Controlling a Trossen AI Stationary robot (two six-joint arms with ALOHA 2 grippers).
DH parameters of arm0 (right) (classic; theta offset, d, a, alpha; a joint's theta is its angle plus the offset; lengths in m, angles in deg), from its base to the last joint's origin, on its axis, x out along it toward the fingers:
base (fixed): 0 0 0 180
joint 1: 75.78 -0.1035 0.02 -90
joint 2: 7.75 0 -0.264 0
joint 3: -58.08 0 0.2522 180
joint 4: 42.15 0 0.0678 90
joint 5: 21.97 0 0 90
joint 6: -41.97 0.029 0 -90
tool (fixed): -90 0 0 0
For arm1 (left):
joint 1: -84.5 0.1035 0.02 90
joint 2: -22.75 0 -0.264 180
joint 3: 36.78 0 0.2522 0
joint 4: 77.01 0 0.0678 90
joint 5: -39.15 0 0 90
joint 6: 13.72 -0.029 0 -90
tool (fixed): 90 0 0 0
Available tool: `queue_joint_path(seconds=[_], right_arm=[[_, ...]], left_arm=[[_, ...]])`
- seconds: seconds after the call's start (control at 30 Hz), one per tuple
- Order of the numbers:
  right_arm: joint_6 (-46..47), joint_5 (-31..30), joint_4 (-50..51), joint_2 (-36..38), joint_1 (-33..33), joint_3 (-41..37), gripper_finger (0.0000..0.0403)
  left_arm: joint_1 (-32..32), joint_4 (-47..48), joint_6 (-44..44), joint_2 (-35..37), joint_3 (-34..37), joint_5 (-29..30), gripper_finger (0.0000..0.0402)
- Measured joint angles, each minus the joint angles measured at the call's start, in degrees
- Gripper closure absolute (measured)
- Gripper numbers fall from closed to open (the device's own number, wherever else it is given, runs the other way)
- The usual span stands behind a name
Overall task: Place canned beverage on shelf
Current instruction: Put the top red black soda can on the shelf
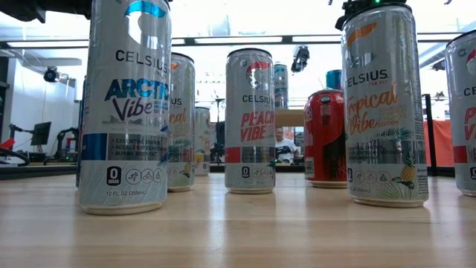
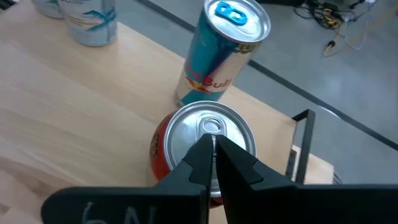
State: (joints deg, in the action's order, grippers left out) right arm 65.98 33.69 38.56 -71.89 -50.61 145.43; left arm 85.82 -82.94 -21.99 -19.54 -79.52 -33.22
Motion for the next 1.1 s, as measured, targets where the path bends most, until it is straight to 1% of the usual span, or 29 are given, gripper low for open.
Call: queue_joint_path(seconds=[0.33, 0.5, 0.6, 0.7, 0.87, 0.93, 1.1], right_arm=[[-1.05, -0.66, 0.83, 0.77, 1.88, 0.15, 0.0390], [-1.10, -0.09, 1.33, 1.57, 1.91, 3.59, 0.0390], [-1.10, 2.11, 0.77, 1.77, 1.83, 6.28, 0.0390], [-1.07, 5.70, 0.58, 1.77, 1.80, 8.20, 0.0390], [-0.26, 6.91, 0.33, 0.75, 1.09, 9.38, 0.0390], [0.42, 9.24, 0.04, 0.47, 1.09, 9.55, 0.0390], [2.38, 17.49, 0.12, -2.08, 0.97, 9.61, 0.0390]], left_arm=[[0.00, 0.00, 0.30, 0.00, 0.00, 0.00, 0.0031], [0.00, 0.00, 0.33, 0.00, 0.00, 0.00, 0.0031], [0.00, -0.01, 0.33, 0.00, 0.00, 0.00, 0.0031], [0.00, 0.00, 0.32, 0.00, 0.00, 0.00, 0.0031], [0.00, 0.00, 0.13, 0.00, 0.00, 0.00, 0.0031], [0.00, 0.00, -0.16, 0.00, 0.00, 0.00, 0.0031], [0.00, -0.17, -1.67, 0.00, 0.02, 0.00, 0.0031]])
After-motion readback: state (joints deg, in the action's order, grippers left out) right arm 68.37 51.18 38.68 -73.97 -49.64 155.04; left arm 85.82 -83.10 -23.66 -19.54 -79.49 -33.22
